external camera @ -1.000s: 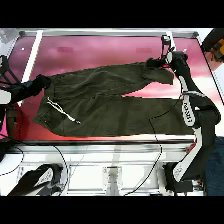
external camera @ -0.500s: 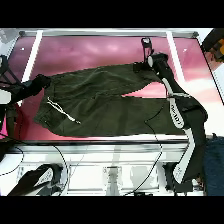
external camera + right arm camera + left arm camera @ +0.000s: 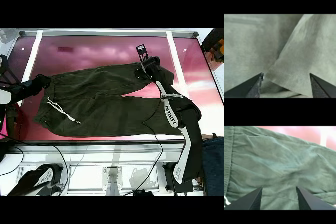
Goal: Fold the clothes and pants, and hang the long-sleeved shirts on hangers.
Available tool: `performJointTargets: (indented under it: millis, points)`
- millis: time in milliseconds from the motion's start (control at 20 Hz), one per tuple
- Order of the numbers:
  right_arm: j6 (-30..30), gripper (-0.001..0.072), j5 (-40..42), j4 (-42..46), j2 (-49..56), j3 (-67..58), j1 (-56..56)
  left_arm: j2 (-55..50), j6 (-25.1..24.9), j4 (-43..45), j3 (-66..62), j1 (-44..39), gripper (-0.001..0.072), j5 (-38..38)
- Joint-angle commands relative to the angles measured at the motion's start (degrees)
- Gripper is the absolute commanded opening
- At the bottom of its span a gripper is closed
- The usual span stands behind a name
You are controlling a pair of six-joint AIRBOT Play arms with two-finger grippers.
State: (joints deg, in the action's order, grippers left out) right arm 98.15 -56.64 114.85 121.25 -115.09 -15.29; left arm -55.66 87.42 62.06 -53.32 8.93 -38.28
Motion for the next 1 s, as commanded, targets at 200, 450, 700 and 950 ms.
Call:
performJointTargets:
  millis: [200,450,700,950]
  points:
    - [1.3,0.0612,-0.3,1.5,2.2,0.0,1.3,0.0,0.0,0.0,0.0,0.0,0.0481,0.0]
    - [1.4,0.0286,-1.3,3.2,2.6,-1.3,2.5,0.0,0.0,0.0,0.0,0.0,0.0481,0.2]
    - [1.5,0.0014,-5.1,6.1,1.0,-3.5,3.0,0.0,0.0,0.0,0.0,0.0,0.0481,0.2]
    - [1.7,0.0012,-17.4,8.6,-4.4,-3.5,4.6,0.0,0.0,0.0,0.0,0.0,0.0481,1.0]
